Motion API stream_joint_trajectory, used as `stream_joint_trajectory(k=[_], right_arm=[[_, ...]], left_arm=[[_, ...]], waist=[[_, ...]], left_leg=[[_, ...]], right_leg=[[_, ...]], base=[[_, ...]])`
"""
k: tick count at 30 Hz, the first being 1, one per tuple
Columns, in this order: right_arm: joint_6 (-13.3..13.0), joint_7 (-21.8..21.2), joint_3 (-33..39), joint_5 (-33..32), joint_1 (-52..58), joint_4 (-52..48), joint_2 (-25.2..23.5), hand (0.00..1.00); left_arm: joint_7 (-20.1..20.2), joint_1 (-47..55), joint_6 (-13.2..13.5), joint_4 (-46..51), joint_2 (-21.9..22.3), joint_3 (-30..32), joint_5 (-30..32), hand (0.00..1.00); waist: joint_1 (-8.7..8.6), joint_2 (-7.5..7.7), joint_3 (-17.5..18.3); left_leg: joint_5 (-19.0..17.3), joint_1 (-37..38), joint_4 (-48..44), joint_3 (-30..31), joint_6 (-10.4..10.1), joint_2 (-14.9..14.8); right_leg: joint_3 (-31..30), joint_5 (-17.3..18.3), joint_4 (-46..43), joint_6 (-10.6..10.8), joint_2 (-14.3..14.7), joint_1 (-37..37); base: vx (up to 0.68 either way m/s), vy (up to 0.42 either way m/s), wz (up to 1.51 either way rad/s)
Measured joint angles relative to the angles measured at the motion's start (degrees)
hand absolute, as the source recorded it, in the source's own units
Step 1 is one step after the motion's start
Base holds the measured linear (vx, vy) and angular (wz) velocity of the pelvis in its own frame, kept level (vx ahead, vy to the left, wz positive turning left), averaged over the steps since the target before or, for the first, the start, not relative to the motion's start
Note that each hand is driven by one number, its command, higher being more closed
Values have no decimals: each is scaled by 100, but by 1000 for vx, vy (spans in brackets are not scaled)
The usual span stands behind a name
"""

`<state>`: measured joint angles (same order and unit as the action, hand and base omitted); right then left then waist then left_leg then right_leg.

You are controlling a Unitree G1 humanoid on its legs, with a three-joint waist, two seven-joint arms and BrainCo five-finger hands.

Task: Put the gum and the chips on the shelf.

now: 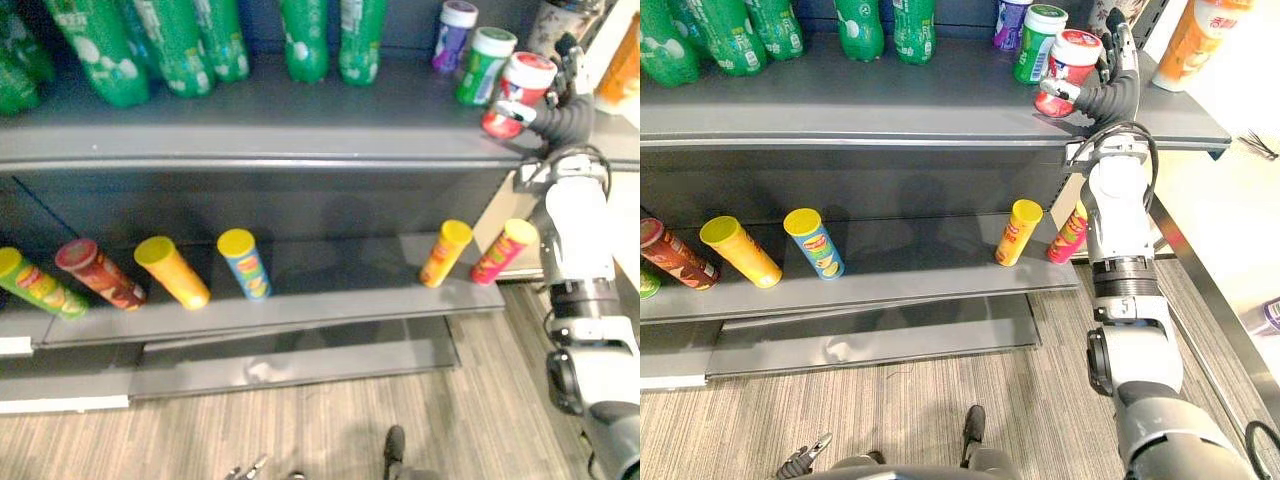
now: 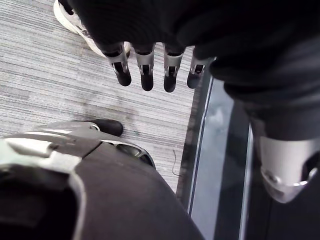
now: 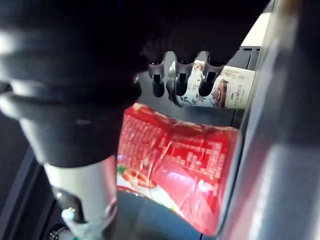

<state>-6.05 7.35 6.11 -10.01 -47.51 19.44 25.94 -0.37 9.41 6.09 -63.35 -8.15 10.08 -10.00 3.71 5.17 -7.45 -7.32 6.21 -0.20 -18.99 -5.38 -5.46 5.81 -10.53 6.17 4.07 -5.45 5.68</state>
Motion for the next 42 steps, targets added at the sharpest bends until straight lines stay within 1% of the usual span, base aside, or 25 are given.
stream_joint_trajectory(k=[3, 4, 5, 6, 8, 10, 14, 16, 17, 19, 21, 24, 25, 26, 27, 29, 30, 32, 33, 34, 35, 37, 38, 40, 42], right_arm=[[-39, 117, 171, 2, 324, -731, 0, 0], [-80, 154, 367, 3, 462, -1037, 0, 0], [-183, 220, 594, 3, 595, -1301, 0, 0], [-217, 231, 714, 4, 664, -1427, 0, 0], [-326, 281, 996, 3, 871, -1746, 0, 0], [-495, 404, 1295, -1, 1237, -2216, 0, 0], [-714, 465, 1723, -7, 1989, -3004, -55, 0], [-878, 446, 1898, -8, 2633, -3612, -307, 0], [-917, 418, 1894, -6, 2831, -3768, -411, 0], [-967, 174, 1697, -14, 3764, -4261, -942, 0], [-965, -73, 1440, -72, 4428, -4374, -1290, 0], [-881, -517, 607, -402, 5835, -4321, -1864, 0], [-821, -723, 263, -420, 6308, -4282, -2047, 0], [-807, -936, -59, -475, 6689, -4125, -2151, 0], [-774, -1055, -185, -556, 6829, -4004, -2182, 0], [-630, -1416, -562, -851, 7128, -3148, -2245, 0], [-598, -1460, -615, -889, 7146, -2891, -2258, 0], [-549, -1546, -668, -898, 7105, -2057, -2257, 0], [-525, -1536, -638, -857, 7042, -1419, -2248, 0], [-473, -1477, -555, -618, 6935, -766, -2247, 0], [-444, -1443, -502, -538, 6881, -447, -2247, 0], [-382, -1335, -159, -261, 6663, 698, -2247, 0], [-379, -1289, -47, -160, 6600, 966, -2246, 0], [-373, -1076, 435, -113, 6343, 1950, -2244, 0], [-339, -923, 726, -130, 6192, 2506, -2243, 0]], left_arm=[[-29, 27, -1, 3, 50, 160, 7, 0], [-54, 37, 0, 8, 54, 166, 7, 0], [-63, 41, 0, 7, 62, 201, 12, 0], [-65, 42, 0, 7, 75, 240, 17, 0], [-77, 69, 1, 8, 116, 373, 30, 0], [-100, 95, 3, 11, 117, 392, 173, 0], [-134, 106, 2, 6, 135, 521, 232, 0], [-171, 126, 3, -1, 171, 603, 233, 0], [-173, 133, 3, 0, 171, 604, 233, 0], [-173, 162, 8, -2, 178, 606, 235, 0], [-171, 170, 9, -13, 187, 606, 246, 0], [-169, 169, 40, -36, 202, 607, 378, 0], [-169, 175, 67, -41, 211, 608, 411, 0], [-169, 181, 92, -58, 219, 609, 414, 0], [-168, 181, 92, -64, 221, 609, 414, 0], [-168, 178, 104, -134, 226, 604, 414, 0], [-169, 168, 113, -170, 226, 603, 414, 0], [-171, 149, 125, -210, 225, 578, 413, 0], [-172, 149, 126, -240, 227, 538, 412, 0], [-173, 149, 126, -272, 229, 491, 411, 0], [-172, 149, 126, -274, 231, 466, 411, 0], [-171, 144, 128, -273, 230, 319, 408, 0], [-172, 144, 128, -278, 235, 314, 408, 0], [-174, 145, 128, -282, 247, 314, 400, 0], [-187, 144, 128, -284, 246, 313, 388, 0]], waist=[[-38, -1, 0], [-52, -1, 0], [-65, -1, 0], [-71, -1, 0], [-120, -1, 1], [-191, -6, 3], [-215, -21, 12], [-257, -45, 30], [-278, -48, 33], [-343, -51, 41], [-361, -53, 46], [-373, -73, 74], [-384, -93, 84], [-393, -116, 102], [-393, -123, 110], [-393, -153, 138], [-391, -161, 148], [-385, -196, 177], [-373, -227, 227], [-368, -259, 246], [-365, -271, 251], [-347, -333, 283], [-347, -346, 289], [-345, -376, 282], [-344, -382, 278]], left_leg=[[-2, 12, -1, -45, -3, -7], [-3, 14, -1, -47, -3, -7], [-3, 16, -1, -49, -3, -8], [-3, 18, -1, -48, -2, -10], [-4, 22, -2, -44, -1, -18], [-5, 23, -6, -43, 1, -16], [-5, 32, -6, -58, 1, -20], [-5, 32, -6, -59, 0, -23], [-5, 32, -6, -59, 0, -23], [-5, 31, -8, -63, -1, -23], [-7, 31, -11, -72, -4, -17], [-17, 25, -21, -83, -17, -11], [-28, 19, -36, -87, -19, -11], [-61, 7, -85, -91, -18, -19], [-88, -5, -136, -92, -13, -27], [-172, -27, -237, -115, -19, -42], [-187, -30, -238, -121, -21, -42], [-234, -75, -304, -134, -15, -36], [-246, -115, -336, -128, 6, -32], [-253, -115, -352, -124, 12, -30], [-257, -115, -363, -122, 14, -31], [-268, -118, -388, -109, 13, -33], [-268, -113, -388, -103, 13, -33], [-270, -91, -396, -83, 11, -37], [-271, -72, -400, -80, 10, -39]], right_leg=[[-25, -1, 0, -1, 25, 8], [-25, -1, 0, -1, 26, 7], [-26, -2, 0, 0, 24, 5], [-26, -2, 0, 0, 23, 3], [-24, -2, 0, 0, 12, -6], [-25, -3, 0, 2, -1, -9], [-28, -3, 0, 3, -17, -9], [-26, -2, 0, 3, -14, -9], [-26, -2, 0, 3, -13, -8], [-26, -2, 0, 3, -16, -6], [-26, -2, 0, 4, -21, -1], [-33, -1, 0, 5, -26, 13], [-38, -1, 0, 6, -28, 15], [-40, 3, 2, 11, -30, 6], [-42, 5, 2, 13, -31, 0], [-75, 21, 4, 35, -34, -39], [-81, 22, 5, 36, -38, -40], [-91, 40, 6, 57, -56, -28], [-88, 38, 6, 60, -68, -5], [-87, 38, 6, 61, -72, -11], [-87, 38, 5, 61, -73, -16], [-85, 37, 5, 60, -76, -31], [-83, 37, 5, 60, -77, -39], [-69, 38, 5, 61, -77, -78], [-66, 40, 5, 63, -77, -96]], base=[[-1, -17, -6], [0, 0, 0], [0, 0, 0], [0, 0, 0], [0, 0, 0], [0, 0, 0], [0, 0, 0], [0, 0, 0], [0, 0, 0], [0, 0, 0], [0, 0, 0], [0, 0, 0], [0, 0, 0], [0, 0, 0], [-9, -2, -4], [-24, 2, -6], [-40, 3, -6], [-16, 1, 0], [0, 0, 0], [0, 0, 0], [0, 0, 0], [0, 0, 0], [-3, -7, 4], [-11, -10, 4], [0, 0, 0]])
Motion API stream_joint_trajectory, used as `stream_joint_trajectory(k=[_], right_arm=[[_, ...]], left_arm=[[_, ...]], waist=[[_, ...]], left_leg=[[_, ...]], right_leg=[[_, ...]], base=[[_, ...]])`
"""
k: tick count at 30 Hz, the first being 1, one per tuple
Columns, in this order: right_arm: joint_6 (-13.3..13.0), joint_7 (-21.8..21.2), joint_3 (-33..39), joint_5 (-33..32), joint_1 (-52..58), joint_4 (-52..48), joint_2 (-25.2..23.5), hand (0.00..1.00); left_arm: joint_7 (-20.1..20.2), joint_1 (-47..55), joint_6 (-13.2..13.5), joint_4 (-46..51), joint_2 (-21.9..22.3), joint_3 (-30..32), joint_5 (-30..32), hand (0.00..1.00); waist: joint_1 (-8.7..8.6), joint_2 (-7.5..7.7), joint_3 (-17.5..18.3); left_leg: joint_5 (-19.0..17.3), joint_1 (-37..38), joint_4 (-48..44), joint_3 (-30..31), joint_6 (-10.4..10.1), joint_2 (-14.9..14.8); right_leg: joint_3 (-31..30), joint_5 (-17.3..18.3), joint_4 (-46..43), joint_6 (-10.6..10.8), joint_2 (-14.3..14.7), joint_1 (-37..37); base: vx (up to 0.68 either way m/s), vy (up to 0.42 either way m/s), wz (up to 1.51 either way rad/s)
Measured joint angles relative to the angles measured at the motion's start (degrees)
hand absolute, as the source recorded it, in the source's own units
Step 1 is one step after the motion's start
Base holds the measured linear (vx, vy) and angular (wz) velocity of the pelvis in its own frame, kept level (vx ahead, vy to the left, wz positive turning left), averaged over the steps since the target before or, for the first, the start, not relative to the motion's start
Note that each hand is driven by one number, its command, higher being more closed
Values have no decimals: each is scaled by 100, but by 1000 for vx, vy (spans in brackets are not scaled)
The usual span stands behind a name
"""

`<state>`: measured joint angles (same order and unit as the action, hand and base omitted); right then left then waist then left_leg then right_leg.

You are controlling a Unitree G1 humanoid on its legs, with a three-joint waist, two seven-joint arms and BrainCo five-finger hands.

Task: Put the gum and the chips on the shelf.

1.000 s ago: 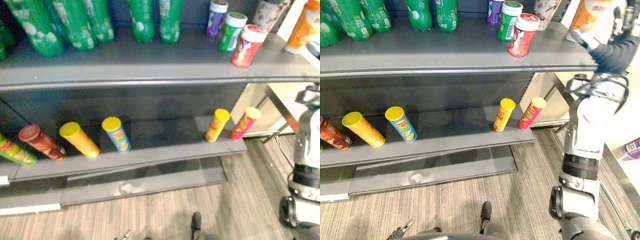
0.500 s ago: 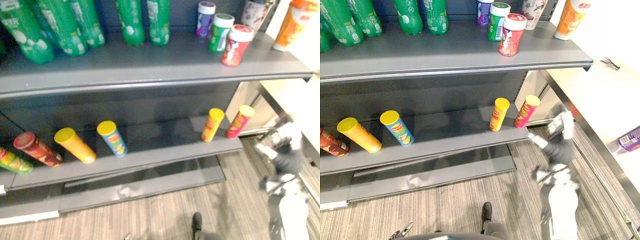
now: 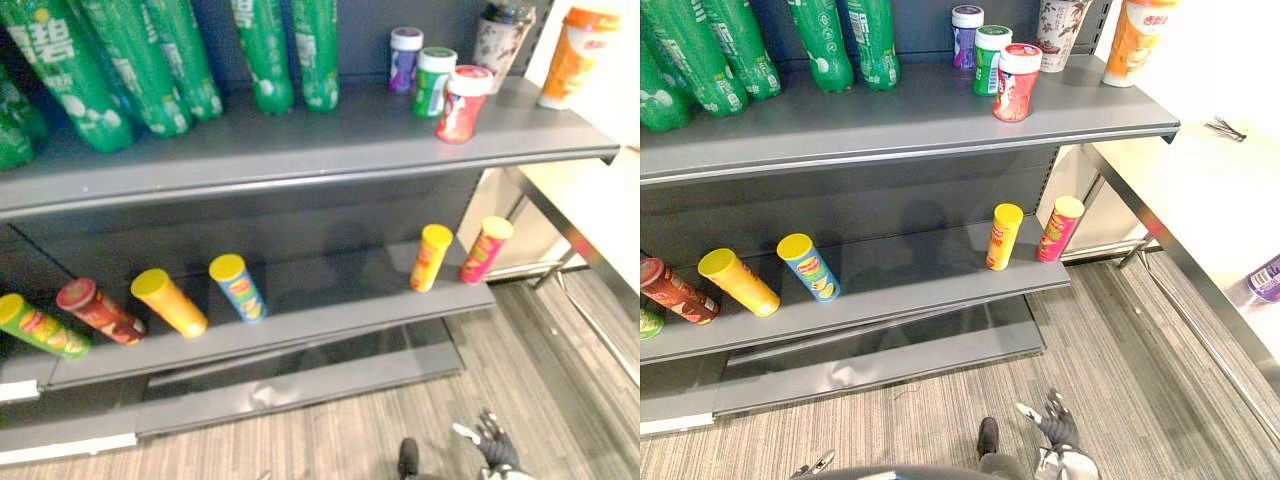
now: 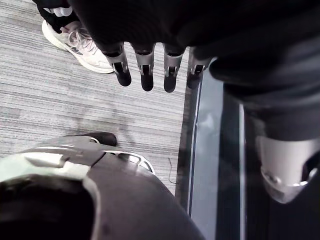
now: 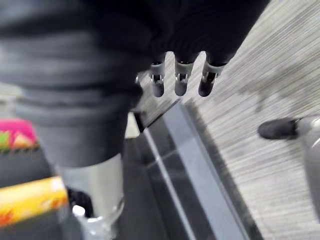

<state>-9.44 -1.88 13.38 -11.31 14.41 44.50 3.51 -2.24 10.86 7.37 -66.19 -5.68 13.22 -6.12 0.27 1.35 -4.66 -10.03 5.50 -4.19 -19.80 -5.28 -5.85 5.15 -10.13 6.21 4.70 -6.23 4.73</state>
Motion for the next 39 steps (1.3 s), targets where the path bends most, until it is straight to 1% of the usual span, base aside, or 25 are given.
stream_joint_trajectory(k=[2, 4, 7, 13, 17, 18, 19, 20, 21, 23, 24, 25, 26, 27, 28, 29, 30, 31, 32, 34, 35, 36, 37, 38, 39], right_arm=[[44, 164, 346, -15, -133, 677, 1, 0], [105, 226, 527, -45, -153, 1106, -4, 0], [165, 248, 631, -47, -111, 1305, -10, 0], [177, 267, 843, -56, -271, 1742, -32, 0], [176, 301, 1117, -240, -437, 1948, -52, 0], [174, 339, 1177, -270, -460, 1947, -54, 0], [172, 382, 1329, -272, -512, 1945, -57, 0], [170, 404, 1378, -279, -539, 1944, -51, 0], [170, 416, 1482, -303, -540, 1939, -57, 0], [167, 425, 1558, -353, -531, 1883, -132, 0], [168, 428, 1555, -458, -532, 1753, -221, 0], [166, 432, 1542, -486, -528, 1562, -316, 0], [168, 440, 1535, -504, -525, 1455, -367, 0], [168, 452, 1538, -518, -536, 1323, -453, 0], [167, 469, 1533, -629, -549, 1214, -457, 0], [165, 504, 1534, -705, -556, 1212, -432, 0], [164, 541, 1521, -754, -523, 1235, -427, 0], [163, 592, 1450, -775, -518, 1293, -422, 0], [157, 632, 1293, -770, -523, 1382, -404, 0], [164, 642, 1137, -767, -573, 1542, -337, 0], [164, 642, 1038, -766, -626, 1572, -301, 0], [163, 640, 1020, -763, -667, 1589, -285, 0], [156, 638, 944, -759, -730, 1619, -203, 0], [150, 638, 877, -757, -745, 1627, -163, 0], [148, 638, 838, -754, -854, 1707, -128, 0]], left_arm=[[-22, 0, 1, -1, -2, 2, -39, 0], [-26, 2, 2, -8, -1, 5, -40, 0], [-26, -6, 20, -103, 1, 12, -40, 0], [-19, -12, 91, -130, 4, 17, -49, 0], [-15, -36, 101, -168, 5, 20, -178, 0], [-23, -44, 117, -167, 45, 37, -288, 0], [-29, -91, 133, -162, 75, 52, -416, 0], [-35, -126, 134, -162, 94, 51, -498, 0], [-29, -164, 139, -160, 121, 50, -668, 0], [-16, -235, 152, -150, 143, 77, -739, 0], [-12, -260, 170, -138, 157, 151, -741, 0], [-18, -268, 175, -99, 227, 281, -743, 0], [-24, -270, 196, -80, 230, 289, -744, 0], [-33, -244, 207, 18, 227, 299, -747, 0], [-79, -298, 213, 92, 247, 311, -788, 0], [-120, -376, 213, 94, 263, 312, -851, 0], [-139, -433, 213, 98, 269, 295, -888, 0], [-140, -455, 213, 131, 239, 288, -889, 0], [-133, -450, 210, 127, 149, 215, -880, 0], [-124, -508, 213, 138, 33, -11, -880, 0], [-107, -524, 216, 142, -16, -110, -883, 0], [-97, -532, 218, 141, -41, -170, -884, 0], [-62, -558, 207, 107, -49, -225, -884, 0], [-42, -553, 211, 97, -35, -231, -885, 0], [-12, -556, 213, 84, 8, -258, -890, 0]], waist=[[7, -5, -3], [17, -17, -9], [2, -41, -17], [7, -46, -20], [13, -38, -47], [14, -24, -118], [15, -136, -202], [16, -173, -291], [8, -196, -384], [3, -205, -421], [16, -191, -482], [19, -149, -504], [21, -137, -502], [58, -207, -498], [98, -221, -538], [109, -250, -616], [110, -331, -662], [127, -296, -666], [119, -195, -658], [110, -100, -669], [107, -39, -655], [102, 7, -645], [75, -47, -642], [72, -82, -616], [64, -78, -618]], left_leg=[[-3, 13, -2, -2, -5, 4], [-26, 45, 1, -4, -42, 6], [-41, 91, -1, -9, -41, 8], [-46, 90, -1, -9, -44, 18], [-138, 54, -151, -6, -29, -9], [-282, -42, -448, -1, 11, -76], [-473, -153, -856, 14, 39, -185], [-576, -169, -1033, 21, 41, -211], [-734, -245, -1324, 27, 82, -301], [-909, -351, -1648, -72, 138, -352], [-1035, -381, -1862, -295, 186, -393], [-1180, -487, -2093, -567, 246, -468], [-1242, -550, -2212, -732, 297, -526], [-1272, -617, -2288, -1035, 363, -614], [-1293, -656, -2355, -1362, 400, -760], [-1274, -617, -2349, -1485, 403, -901], [-1220, -594, -2300, -1616, 378, -1007], [-1116, -500, -2203, -1793, 369, -1094], [-995, -411, -2041, -2009, 359, -1090], [-847, -294, -1878, -2300, 294, -1088], [-769, -233, -1824, -2507, 233, -1087], [-715, -196, -1792, -2583, 200, -1074], [-602, -127, -1673, -2693, 140, -1084], [-560, -127, -1587, -2719, 94, -1093], [-467, -137, -1565, -2881, 61, -1128]], right_leg=[[0, 6, 0, 8, -5, -11], [1, 7, 0, 8, -7, -38], [6, 40, 12, 8, -10, -95], [-6, 46, 25, 1, -19, -94], [-10, 68, -4, 35, -17, -114], [-11, 88, -48, 60, -2, -127], [-16, 171, -259, 97, 24, -89], [-19, 236, -394, 109, 38, -87], [-32, 335, -632, 124, 45, -26], [-138, 348, -882, 139, 46, 131], [-302, 314, -976, 188, 70, 230], [-555, 218, -1008, 285, 118, 404], [-645, 120, -961, 336, 144, 493], [-674, -30, -805, 411, 135, 618], [-9, 168, -1139, 100, 57, 829], [620, 360, -1578, -169, -47, 818], [1148, 533, -2030, -351, -215, 773], [1528, 762, -2456, -386, -432, 606], [1686, 1004, -2739, -379, -659, 464], [1775, 1251, -2957, -345, -899, 285], [1827, 1338, -2902, -273, -948, 291], [1884, 1375, -2845, -244, -925, 308], [1903, 1364, -2579, -232, -769, 281], [1893, 1348, -2388, -205, -673, 251], [1798, 1299, -1958, -114, -491, 212]], base=[[0, 0, 0], [0, 0, 0], [0, 0, 0], [-6, -1, 0], [0, 0, 0], [0, 0, 0], [-36, 40, -4], [-56, 47, -1], [-66, 71, -8], [-59, 107, -29], [-130, 164, -80], [-165, 171, -97], [-189, 133, -115], [-190, 118, -129], [-189, 130, -135], [-136, 101, -115], [-17, 78, -94], [23, 30, -100], [38, -6, -90], [2, -121, -82], [-9, -172, -81], [-21, -182, -86], [-20, -163, -69], [-21, -199, -85], [-44, -220, -86]])
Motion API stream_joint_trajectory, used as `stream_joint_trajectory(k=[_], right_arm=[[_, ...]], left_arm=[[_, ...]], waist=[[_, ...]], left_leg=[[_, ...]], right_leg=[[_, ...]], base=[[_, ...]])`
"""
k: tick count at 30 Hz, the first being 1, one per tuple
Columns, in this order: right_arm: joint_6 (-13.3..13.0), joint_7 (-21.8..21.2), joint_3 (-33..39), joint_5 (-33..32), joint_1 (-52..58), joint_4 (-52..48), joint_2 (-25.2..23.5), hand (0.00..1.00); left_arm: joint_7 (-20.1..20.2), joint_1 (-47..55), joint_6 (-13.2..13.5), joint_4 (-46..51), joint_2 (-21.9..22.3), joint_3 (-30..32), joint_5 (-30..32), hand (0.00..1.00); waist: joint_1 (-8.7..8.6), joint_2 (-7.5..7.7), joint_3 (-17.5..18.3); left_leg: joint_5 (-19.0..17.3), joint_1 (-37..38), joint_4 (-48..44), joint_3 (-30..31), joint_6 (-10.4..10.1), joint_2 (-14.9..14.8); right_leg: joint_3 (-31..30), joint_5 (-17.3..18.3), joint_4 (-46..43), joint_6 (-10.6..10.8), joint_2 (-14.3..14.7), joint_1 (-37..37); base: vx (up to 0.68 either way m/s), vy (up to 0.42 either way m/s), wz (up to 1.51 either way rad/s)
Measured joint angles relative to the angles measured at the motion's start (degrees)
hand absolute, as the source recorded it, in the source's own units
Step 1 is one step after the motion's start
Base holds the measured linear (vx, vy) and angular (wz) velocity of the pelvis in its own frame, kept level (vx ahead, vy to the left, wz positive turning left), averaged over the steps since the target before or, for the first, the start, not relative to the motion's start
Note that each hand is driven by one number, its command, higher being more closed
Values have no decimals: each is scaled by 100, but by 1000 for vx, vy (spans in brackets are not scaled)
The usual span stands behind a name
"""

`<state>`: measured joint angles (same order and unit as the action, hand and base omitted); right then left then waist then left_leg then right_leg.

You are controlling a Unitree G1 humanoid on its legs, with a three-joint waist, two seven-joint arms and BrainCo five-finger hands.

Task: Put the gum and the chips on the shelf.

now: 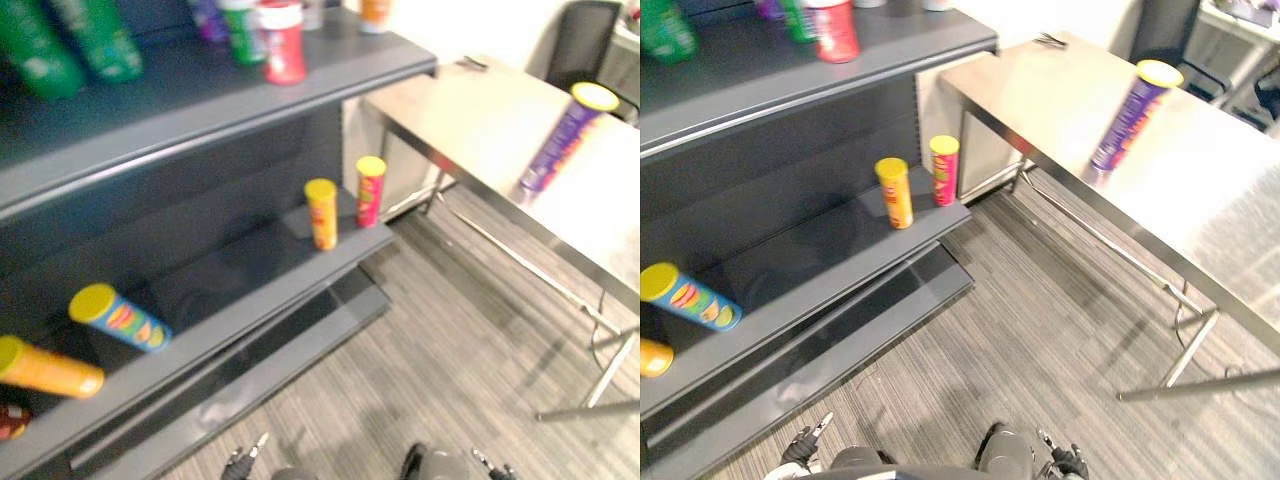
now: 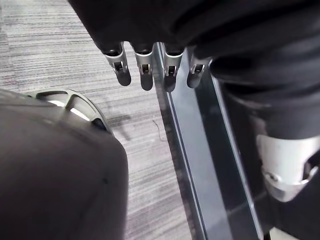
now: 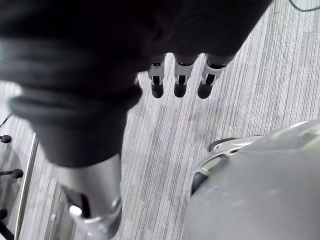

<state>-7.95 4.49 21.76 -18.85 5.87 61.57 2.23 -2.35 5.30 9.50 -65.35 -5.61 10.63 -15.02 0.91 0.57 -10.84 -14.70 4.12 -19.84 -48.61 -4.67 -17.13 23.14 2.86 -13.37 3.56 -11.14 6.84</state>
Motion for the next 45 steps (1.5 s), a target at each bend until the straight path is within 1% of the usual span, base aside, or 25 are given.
stream_joint_trajectory(k=[1, 2, 4, 8, 9, 12, 14, 16, 18, 19, 20, 21, 22, 23, 26, 29, 31, 32, 35, 36, 37, 38, 40, 42, 45], right_arm=[[7, 1, -7, 9, -103, 15, 3, 0], [7, 0, -12, 13, -133, 13, -7, 0], [11, -2, -4, 17, -113, 10, -9, 0], [13, -12, 43, 30, -124, 10, 13, 0], [10, -15, 48, 32, -147, 8, 18, 0], [8, -18, 103, 17, -152, 14, 24, 0], [7, -33, 125, -25, -153, 14, 27, 0], [2, -48, 152, -155, -103, 22, 24, 0], [-29, -61, 207, -259, -2, -9, 22, 0], [-78, -70, 207, -286, 49, -62, 24, 0], [-111, -76, 194, -417, 73, -136, 23, 0], [-116, -79, 196, -428, 85, -193, 47, 0], [-155, -94, 221, -427, 104, -220, 127, 0], [-154, -110, 270, -427, 183, -197, 137, 0], [-154, -114, 352, -427, 395, -218, 171, 0], [-155, -117, 461, -427, 431, -271, 168, 0], [-160, -124, 415, -425, 388, -360, 159, 0], [-163, -129, 397, -426, 382, -410, 138, 0], [-229, -174, 261, -424, 328, -561, -33, 0], [-227, -216, 244, -422, 334, -559, -155, 0], [-217, -253, 244, -419, 390, -553, -300, 0], [-204, -256, 246, -418, 404, -542, -351, 0], [-193, -265, 246, -378, 377, -507, -433, 0], [-194, -275, 249, -371, 375, -477, -433, 0], [-192, -341, 247, -366, 346, -385, -429, 0]], left_arm=[[25, -16, -1, 2, -1, -25, -11, 0], [35, -18, -2, -5, -7, -34, -11, 0], [44, -16, 0, -17, -42, -164, -20, 0], [43, -47, -4, -15, -61, -148, -36, 0], [34, -46, -8, -24, -61, -125, -36, 0], [31, -83, -6, -26, -50, -114, -36, 0], [29, -147, -9, -35, -43, 4, -41, 0], [25, -174, -12, -38, 82, 194, -82, 0], [34, -164, -11, 9, 141, 369, -338, 0], [27, -155, 42, 118, 202, 493, -483, 0], [40, -153, 63, 214, 250, 547, -527, 0], [53, -156, 76, 217, 281, 542, -527, 0], [66, -162, 118, 263, 321, 535, -519, 0], [69, -160, 122, 267, 327, 498, -517, 0], [97, -140, 151, 339, 334, 449, -506, 0], [101, -103, 168, 501, 376, 438, -493, 0], [98, -100, 168, 608, 466, 442, -489, 0], [98, -103, 168, 620, 477, 440, -479, 0], [96, -88, 163, 599, 474, 449, -424, 0], [100, -83, 153, 546, 378, 450, -384, 0], [103, -86, 163, 476, 303, 398, -319, 0], [103, -88, 165, 436, 270, 352, -237, 0], [99, -117, 156, 314, 193, 240, -201, 0], [95, -118, 154, 216, 158, 142, -198, 0], [95, -119, 154, 149, 90, -88, -152, 0]], waist=[[-6, -57, -12], [-40, -65, -10], [-87, -78, -17], [-177, -96, -65], [-214, -114, -95], [-291, -146, -167], [-470, -129, -285], [-563, -150, -351], [-550, -144, -358], [-533, -89, -392], [-526, -11, -438], [-529, -17, -434], [-536, -20, -433], [-528, -24, -429], [-521, -37, -414], [-440, -45, -391], [-271, -49, -379], [-222, -53, -365], [-154, -31, -214], [-131, 79, -73], [-186, 190, 62], [-195, 217, 105], [-185, 256, 160], [-168, 238, 252], [-167, 233, 288]], left_leg=[[77, -22, 15, -152, -63, -101], [134, -31, 32, -203, -78, -158], [336, 11, 200, -305, -156, -231], [530, 19, 243, -331, -249, -361], [563, 68, 229, -387, -297, -378], [581, 108, 22, -407, -314, -446], [581, 107, -195, -377, -315, -472], [586, 120, -706, -315, -309, -759], [726, 140, -1373, -42, -163, -1113], [986, 48, -1777, 539, 228, -1202], [955, -216, -2135, 1469, 254, -1031], [787, -336, -2220, 1904, 82, -841], [521, -535, -2257, 2570, -91, -479], [379, -720, -2208, 2906, -92, -197], [344, -1138, -1769, 3041, -97, 85], [391, -1621, -715, 3367, -142, 498], [545, -1742, -1, 3726, -225, 812], [618, -1750, 133, 3794, -222, 861], [1216, -1791, 399, 3982, 2, 1014], [1225, -1702, 384, 3805, 149, 1097], [1141, -1659, 368, 3737, 281, 1187], [1095, -1659, 354, 3665, 348, 1203], [1035, -1576, 299, 3491, 444, 1259], [976, -1533, 236, 3468, 523, 1278], [918, -1248, 238, 3330, 591, 1295]], right_leg=[[-97, -89, 391, 77, 205, 1], [-123, -89, 521, 88, 269, 7], [74, -60, 616, 25, 346, 40], [64, 12, 559, -91, 484, 104], [7, 78, 394, -183, 490, 165], [-124, 510, -434, -273, 340, 519], [-176, 921, -1128, -318, 170, 764], [-256, 1246, -1571, -450, 230, 826], [-512, 1450, -1890, -617, 431, 787], [-753, 1545, -1963, -717, 565, 677], [-1028, 1595, -1943, -775, 711, 583], [-1154, 1661, -1899, -744, 767, 547], [-1449, 1641, -1771, -715, 912, 432], [-1615, 1624, -1589, -686, 1004, 240], [-1781, 1624, -1310, -680, 1150, -110], [-2201, 1594, -1096, -683, 1372, -328], [-2649, 1568, -901, -723, 1536, -612], [-2747, 1569, -843, -721, 1569, -694], [-3179, 1613, -682, -642, 1640, -972], [-3359, 1659, -677, -556, 1508, -1014], [-3398, 1621, -626, -490, 1383, -998], [-3414, 1589, -582, -439, 1337, -1006], [-3490, 1376, -562, -119, 1197, -1017], [-3487, 1218, -603, -151, 1169, -1015], [-3442, 1021, -1230, -112, 1173, -860]], base=[[-68, -218, -81], [-102, -214, -57], [-101, -148, -26], [-41, -114, -10], [-13, -76, -25], [6, -89, -21], [22, -134, -3], [82, -237, -22], [159, -311, -67], [133, -258, -115], [112, -219, -118], [100, -180, -127], [149, -192, -118], [146, -150, -104], [161, -84, -60], [269, 7, -78], [330, 102, -105], [341, 158, -112], [409, 233, -108], [478, 261, -72], [471, 255, -49], [348, 201, -24], [268, 196, -31], [174, 135, -29], [141, 97, -28]])
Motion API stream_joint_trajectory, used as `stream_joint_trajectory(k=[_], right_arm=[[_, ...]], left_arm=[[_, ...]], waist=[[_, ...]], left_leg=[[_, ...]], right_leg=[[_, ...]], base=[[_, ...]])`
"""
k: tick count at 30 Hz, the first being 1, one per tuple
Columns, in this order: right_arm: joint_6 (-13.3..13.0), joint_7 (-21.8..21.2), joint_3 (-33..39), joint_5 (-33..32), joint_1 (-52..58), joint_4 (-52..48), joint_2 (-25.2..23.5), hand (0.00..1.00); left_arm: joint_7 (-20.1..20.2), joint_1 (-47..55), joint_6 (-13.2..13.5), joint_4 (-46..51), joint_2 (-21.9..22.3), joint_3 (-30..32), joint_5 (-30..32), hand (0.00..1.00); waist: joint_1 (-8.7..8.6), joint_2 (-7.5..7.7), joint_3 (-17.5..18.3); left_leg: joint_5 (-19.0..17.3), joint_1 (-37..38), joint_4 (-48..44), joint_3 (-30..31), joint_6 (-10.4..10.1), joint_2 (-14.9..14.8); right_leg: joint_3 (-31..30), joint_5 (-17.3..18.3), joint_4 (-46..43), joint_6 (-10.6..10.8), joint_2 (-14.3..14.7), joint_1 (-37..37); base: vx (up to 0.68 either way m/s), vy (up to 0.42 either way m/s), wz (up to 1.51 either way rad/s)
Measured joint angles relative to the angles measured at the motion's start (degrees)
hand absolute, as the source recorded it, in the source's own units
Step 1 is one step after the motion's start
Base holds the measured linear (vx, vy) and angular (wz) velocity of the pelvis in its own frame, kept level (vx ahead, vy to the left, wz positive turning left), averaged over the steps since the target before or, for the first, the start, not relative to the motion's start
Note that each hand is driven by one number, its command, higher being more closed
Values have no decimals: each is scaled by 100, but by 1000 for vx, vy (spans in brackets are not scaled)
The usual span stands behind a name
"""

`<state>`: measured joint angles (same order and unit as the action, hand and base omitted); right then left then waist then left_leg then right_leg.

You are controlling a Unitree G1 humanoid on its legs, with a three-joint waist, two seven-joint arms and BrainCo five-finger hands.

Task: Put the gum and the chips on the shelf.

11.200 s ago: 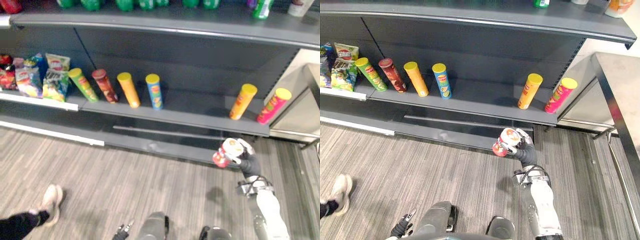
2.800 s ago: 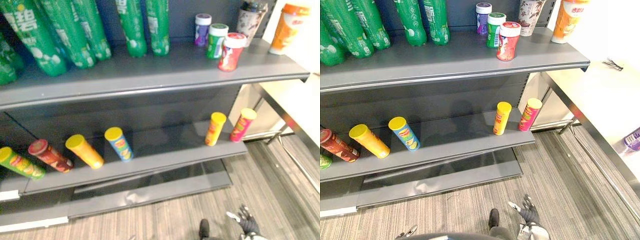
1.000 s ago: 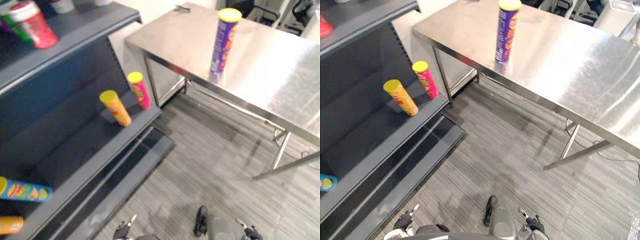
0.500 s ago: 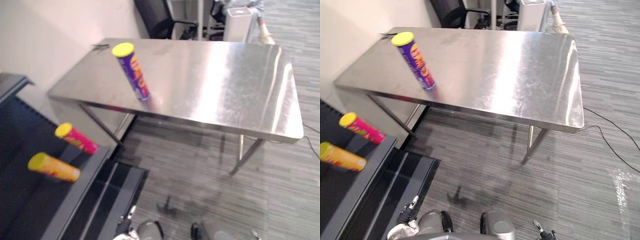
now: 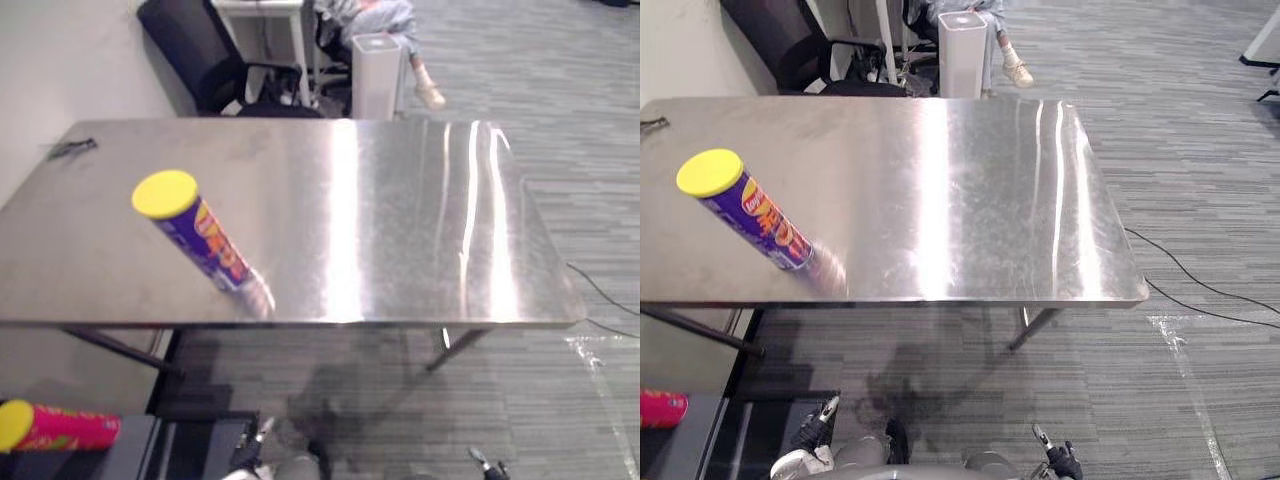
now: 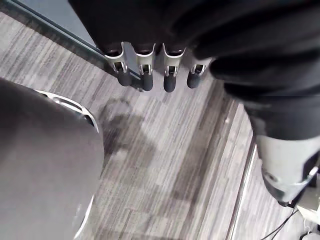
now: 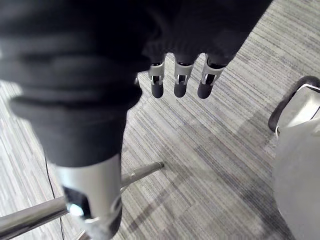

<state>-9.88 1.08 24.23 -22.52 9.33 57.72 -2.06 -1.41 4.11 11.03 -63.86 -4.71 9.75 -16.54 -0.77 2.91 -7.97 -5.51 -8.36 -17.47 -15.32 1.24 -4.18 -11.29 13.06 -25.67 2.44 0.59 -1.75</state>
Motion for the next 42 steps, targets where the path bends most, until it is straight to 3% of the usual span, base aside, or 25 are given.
stream_joint_trajectory(k=[2, 3, 4, 5, 6, 7, 8, 9, 10, 11, 13, 15, 18, 21, 27, 32, 34, 37, 42], right_arm=[[30, -32, 3, 2, -93, 203, 4, 0], [45, -37, 12, -6, -96, 221, -2, 0], [52, -37, 0, 2, -140, 238, 103, 0], [74, -27, -9, 3, -256, 323, 189, 0], [81, -22, -9, 4, -307, 375, 218, 0], [96, -8, -8, 7, -338, 417, 227, 0], [97, -4, -9, 9, -335, 453, 212, 0], [112, 8, -4, 19, -333, 604, 188, 0], [148, 39, 46, 17, -335, 783, 261, 0], [154, 56, 150, 16, -266, 808, 282, 0], [187, 110, 663, 14, -101, 873, 363, 0], [215, 116, 968, 16, -15, 901, 385, 0], [215, 118, 1398, 17, -88, 969, 439, 0], [212, 125, 1722, 17, -212, 1032, 568, 0], [215, 142, 2286, 10, -444, 1108, 565, 0], [221, 199, 4213, -370, -753, 1291, 759, 0], [223, 291, 5421, -605, -920, 1291, 1127, 0], [215, 488, 6335, -794, -1162, 1223, 1814, 0], [89, 994, 6048, -934, -1432, 230, 2689, 0]], left_arm=[[0, -1, -2, -8, -47, -106, 176, 0], [1, -5, -7, -10, -14, -121, 177, 0], [-7, -15, -39, -18, 23, -137, 175, 0], [-6, -62, -59, -142, -1, -154, 220, 0], [-9, -58, -60, -186, -2, -151, 221, 0], [-7, -60, -55, -199, 0, -151, 224, 0], [-7, -59, -52, -196, -21, -151, 224, 0], [3, -60, -42, -176, -128, -149, 227, 0], [-7, -141, -89, -280, -145, -152, 324, 0], [0, -140, -106, -334, -101, -146, 389, 0], [-5, -100, -130, -347, 110, -27, 403, 0], [7, -31, -131, -338, 146, 31, 425, 0], [49, -31, -159, -333, 145, 193, 432, 0], [62, -36, -162, -334, 99, 193, 447, 0], [74, -39, -164, -336, -10, 291, 668, 0], [77, 19, -168, -323, 2, 652, 852, 0], [72, 109, -176, -323, -1, 873, 882, 0], [59, 268, -185, -314, 8, 986, 884, 0], [35, 368, -242, -326, 9, 1028, 881, 0]], waist=[[-18, -30, -2], [-30, -116, -25], [25, -167, -9], [102, -277, -50], [96, -289, -55], [102, -296, -55], [106, -239, -31], [119, 16, 26], [61, -14, 18], [69, -68, 60], [89, -327, 138], [83, -403, 184], [101, -348, 204], [99, -330, 242], [90, -151, 307], [66, -176, 325], [12, -199, 345], [-77, -218, 418], [-114, -248, 664]], left_leg=[[-34, 234, 132, 1, 51, -33], [-48, 327, 239, 16, 74, -100], [-99, 560, 528, 39, 69, -190], [-129, 744, 761, 14, 17, -301], [-146, 788, 811, 1, -19, -361], [-202, 844, 844, -20, -187, -467], [-228, 841, 836, -41, -289, -466], [-271, 784, 827, -41, -415, -304], [-315, 799, 789, 138, -558, -313], [-257, 807, 867, 213, -594, -349], [-32, 884, 1189, 400, -781, -526], [154, 980, 1492, 552, -842, -597], [352, 1062, 1824, 784, -936, -684], [376, 1109, 1931, 826, -948, -654], [374, 1156, 1940, 793, -942, -448], [294, 1163, 1939, 697, -811, -309], [222, 1162, 1950, 626, -713, -249], [211, 1191, 2031, 503, -668, -157], [222, 1272, 2124, 321, -610, -75]], right_leg=[[386, -237, -769, 28, -7, 308], [545, -238, -953, -10, -20, 391], [950, 44, -1213, -216, -143, 628], [1378, 372, -1152, -209, -362, 793], [1607, 427, -976, -165, -487, 843], [1910, 355, -344, -34, -676, 847], [1929, 265, 64, 76, -765, 835], [1874, -134, 854, 265, -1045, 781], [1993, -152, 821, 421, -1058, 706], [2092, -128, 915, 421, -1008, 658], [2370, -129, 1177, 409, -810, 465], [2540, -165, 1347, 344, -688, 334], [2777, -259, 1569, 198, -545, 207], [2861, -316, 1743, 161, -533, 63], [2800, -445, 2039, 233, -686, -98], [2719, -590, 2207, 281, -770, -149], [2662, -639, 2260, 357, -820, -144], [2561, -677, 2270, 420, -905, -111], [2353, -736, 2267, 453, -964, -30]], base=[[70, 34, -19], [46, -16, -35], [11, -31, -61], [-8, -40, -67], [-27, -77, -52], [-13, -103, -29], [-5, -183, -19], [-16, -245, 18], [-12, -257, 35], [5, -262, 47], [84, -249, 43], [112, -159, 45], [127, -83, 34], [117, 0, 15], [87, 64, -1], [21, 68, -4], [-24, 76, -8], [-47, 78, -14], [-4, 48, -21]])
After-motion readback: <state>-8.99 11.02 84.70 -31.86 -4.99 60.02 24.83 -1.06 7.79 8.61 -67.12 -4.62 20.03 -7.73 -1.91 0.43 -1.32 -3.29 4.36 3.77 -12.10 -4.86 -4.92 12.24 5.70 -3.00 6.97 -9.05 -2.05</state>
